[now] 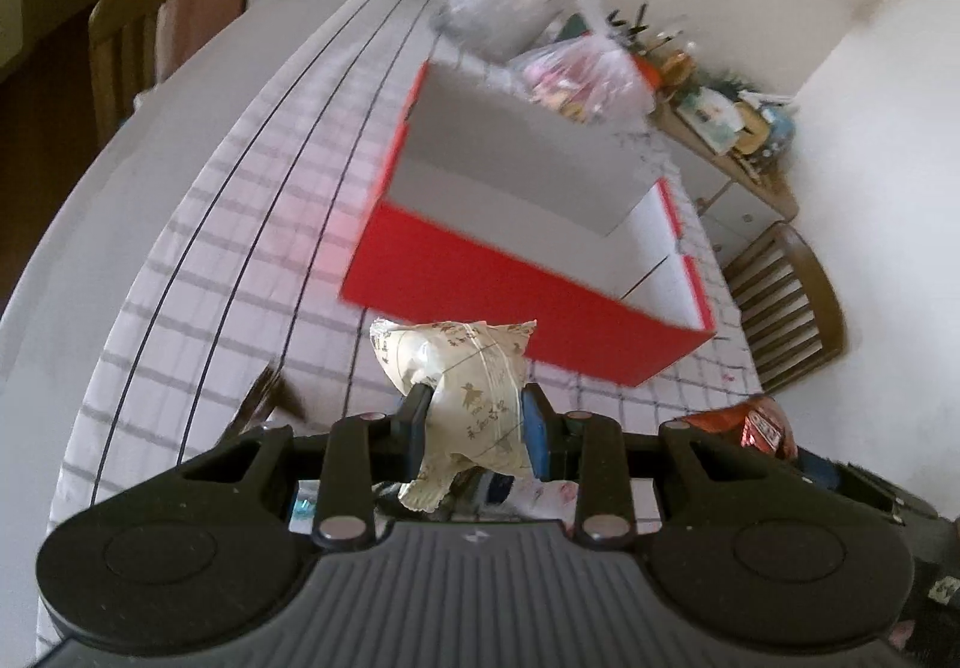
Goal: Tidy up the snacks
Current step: 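Carry both bags over the red box and open both tools to drop them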
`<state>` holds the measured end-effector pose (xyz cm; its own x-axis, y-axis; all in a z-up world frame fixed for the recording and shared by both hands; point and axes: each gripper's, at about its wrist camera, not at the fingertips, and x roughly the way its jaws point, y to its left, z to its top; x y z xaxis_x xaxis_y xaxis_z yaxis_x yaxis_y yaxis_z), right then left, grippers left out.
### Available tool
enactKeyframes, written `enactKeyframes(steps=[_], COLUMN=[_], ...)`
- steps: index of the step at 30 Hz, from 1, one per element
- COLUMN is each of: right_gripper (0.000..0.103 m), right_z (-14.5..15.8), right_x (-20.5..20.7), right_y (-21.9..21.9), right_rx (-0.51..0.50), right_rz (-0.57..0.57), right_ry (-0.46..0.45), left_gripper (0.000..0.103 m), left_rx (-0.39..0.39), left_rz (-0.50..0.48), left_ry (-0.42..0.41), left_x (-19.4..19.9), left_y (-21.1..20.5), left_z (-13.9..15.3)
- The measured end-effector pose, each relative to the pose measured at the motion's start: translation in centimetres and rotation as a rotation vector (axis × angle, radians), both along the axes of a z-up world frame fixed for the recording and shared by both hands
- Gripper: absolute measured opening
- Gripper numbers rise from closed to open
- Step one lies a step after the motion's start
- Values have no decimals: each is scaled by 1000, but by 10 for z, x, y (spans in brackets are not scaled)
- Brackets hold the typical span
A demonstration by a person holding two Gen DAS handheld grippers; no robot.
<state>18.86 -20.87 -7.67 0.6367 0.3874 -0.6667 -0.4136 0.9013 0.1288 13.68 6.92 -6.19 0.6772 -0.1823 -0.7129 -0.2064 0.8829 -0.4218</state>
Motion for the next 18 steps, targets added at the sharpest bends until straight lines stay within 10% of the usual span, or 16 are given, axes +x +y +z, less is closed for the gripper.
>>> enactKeyframes(steps=[18], right_gripper=[54], right_z=[32], right_x=[84], right_y=[32], right_rx=[-51], right_rz=[33], right_ry=[-86], left_gripper=[31], left_rx=[168], left_rz=[-68], left_ry=[-31], left_x=[94], left_y=[-21], left_z=[30])
